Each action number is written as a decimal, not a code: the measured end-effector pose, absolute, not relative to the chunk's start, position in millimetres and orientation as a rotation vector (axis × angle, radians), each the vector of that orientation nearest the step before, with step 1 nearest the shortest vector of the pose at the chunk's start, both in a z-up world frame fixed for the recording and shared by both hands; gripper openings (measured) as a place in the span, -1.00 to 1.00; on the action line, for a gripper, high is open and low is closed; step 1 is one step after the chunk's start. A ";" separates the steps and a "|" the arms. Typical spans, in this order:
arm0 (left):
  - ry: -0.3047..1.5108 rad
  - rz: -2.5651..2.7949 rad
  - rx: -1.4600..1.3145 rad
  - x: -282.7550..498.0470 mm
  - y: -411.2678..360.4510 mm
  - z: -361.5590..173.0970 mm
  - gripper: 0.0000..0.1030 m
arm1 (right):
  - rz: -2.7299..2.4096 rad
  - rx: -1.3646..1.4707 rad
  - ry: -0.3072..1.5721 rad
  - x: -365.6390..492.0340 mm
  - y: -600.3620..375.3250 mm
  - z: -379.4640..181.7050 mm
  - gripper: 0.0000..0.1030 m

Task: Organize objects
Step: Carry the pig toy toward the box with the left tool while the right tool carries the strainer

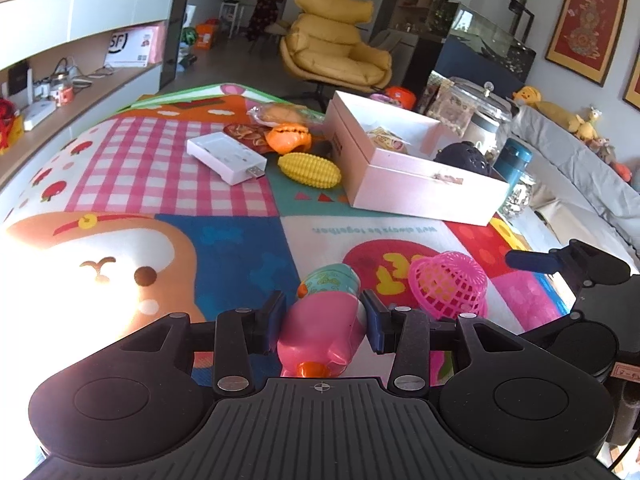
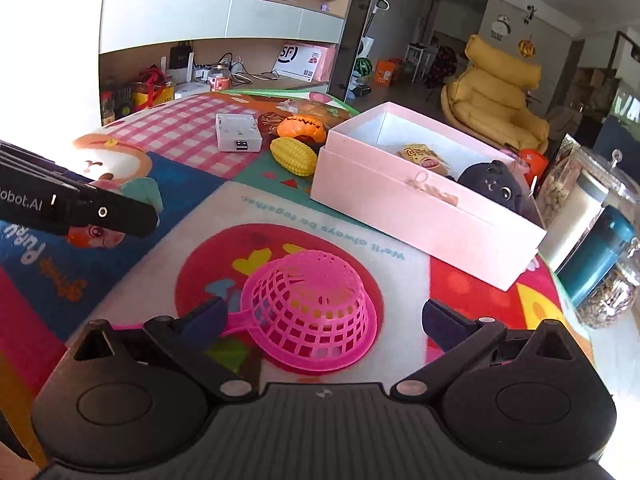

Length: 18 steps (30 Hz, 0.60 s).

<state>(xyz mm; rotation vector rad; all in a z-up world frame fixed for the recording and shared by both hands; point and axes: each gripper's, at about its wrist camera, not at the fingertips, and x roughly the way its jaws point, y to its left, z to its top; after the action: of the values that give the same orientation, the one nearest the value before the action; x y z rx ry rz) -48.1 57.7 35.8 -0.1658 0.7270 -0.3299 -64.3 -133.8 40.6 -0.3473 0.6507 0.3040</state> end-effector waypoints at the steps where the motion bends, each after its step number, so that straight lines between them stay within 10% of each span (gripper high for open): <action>1: 0.731 -0.331 -0.168 -48.0 57.6 35.0 -0.12 | 0.311 -0.335 0.658 -63.4 -137.4 42.0 1.00; 11: 0.738 -0.311 -0.174 -50.0 61.4 34.5 -0.12 | 0.320 -0.111 0.724 -28.9 -122.7 31.8 1.00; 15: 0.746 -0.295 -0.167 -52.4 63.5 35.5 -0.12 | 0.323 -0.181 0.701 -27.9 -107.0 32.5 0.42; 18: 0.748 -0.293 -0.162 -54.8 61.8 36.8 -0.12 | 0.347 -0.199 0.668 -39.0 -109.3 41.5 0.37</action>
<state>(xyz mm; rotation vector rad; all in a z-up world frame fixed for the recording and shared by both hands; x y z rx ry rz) -54.8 61.8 36.8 -0.1619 0.7482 -0.2928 -39.0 -109.3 41.5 -0.1989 0.6682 0.3472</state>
